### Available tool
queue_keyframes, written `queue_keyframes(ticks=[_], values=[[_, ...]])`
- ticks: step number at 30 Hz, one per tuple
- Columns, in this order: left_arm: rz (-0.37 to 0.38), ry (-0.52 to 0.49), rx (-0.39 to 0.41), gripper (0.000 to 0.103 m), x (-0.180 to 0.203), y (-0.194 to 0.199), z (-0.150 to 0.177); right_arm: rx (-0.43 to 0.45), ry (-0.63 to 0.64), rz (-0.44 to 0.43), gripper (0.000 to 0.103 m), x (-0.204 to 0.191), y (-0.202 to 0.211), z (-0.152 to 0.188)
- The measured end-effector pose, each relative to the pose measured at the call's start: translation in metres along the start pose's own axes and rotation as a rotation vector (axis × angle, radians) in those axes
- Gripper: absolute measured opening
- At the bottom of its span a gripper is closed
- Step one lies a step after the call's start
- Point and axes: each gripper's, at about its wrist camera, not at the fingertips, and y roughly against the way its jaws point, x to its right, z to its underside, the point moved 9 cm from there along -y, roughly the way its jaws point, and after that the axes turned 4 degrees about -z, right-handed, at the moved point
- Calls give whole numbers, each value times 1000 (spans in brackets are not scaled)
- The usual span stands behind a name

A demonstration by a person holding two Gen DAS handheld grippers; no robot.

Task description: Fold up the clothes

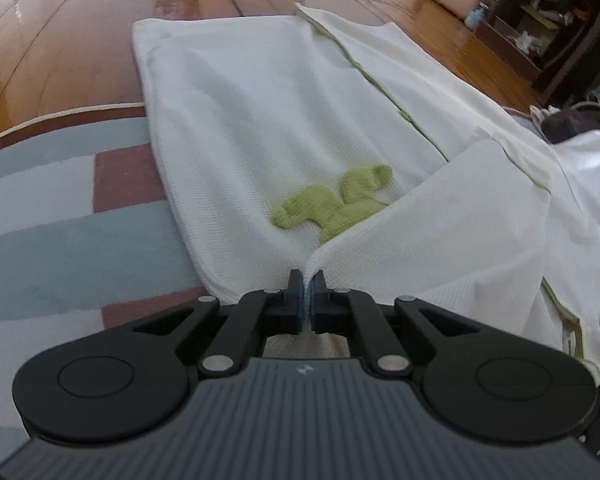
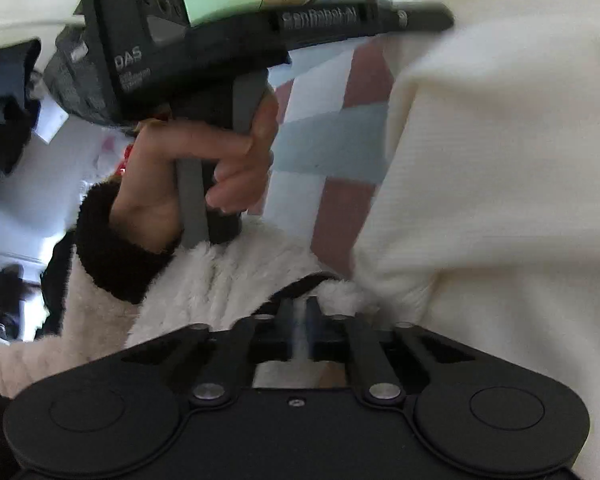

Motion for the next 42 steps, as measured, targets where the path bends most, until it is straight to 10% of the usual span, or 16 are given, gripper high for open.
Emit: queue_keyframes(ticks=[4, 6, 8, 14, 17, 27, 35, 38, 42], values=[[-3, 53, 30, 5, -9, 7, -4, 49, -84, 26, 12, 11, 13, -4], [8, 57, 32, 5, -9, 7, -3, 93, -115, 66, 53, 18, 31, -4], [10, 48, 22, 5, -7, 5, -2, 146, -125, 131, 70, 25, 46, -5], [7, 32, 36, 3, -5, 4, -4, 204, -157, 113, 68, 34, 36, -24], [-26, 41, 56, 3, -10, 11, -5, 110, -59, 80, 8, 19, 9, -23], [-124, 53, -23, 4, -26, 0, 1, 40, -65, 21, 8, 9, -7, 1], [-101, 50, 233, 14, -19, 41, -23, -159, -58, 159, 15, 21, -41, 25], [-5, 74, 299, 48, -2, 55, -31, -50, -34, 95, 24, 6, -17, 5], [38, 11, 156, 49, 49, 33, -22, 256, -17, -22, 55, -5, 67, -33]])
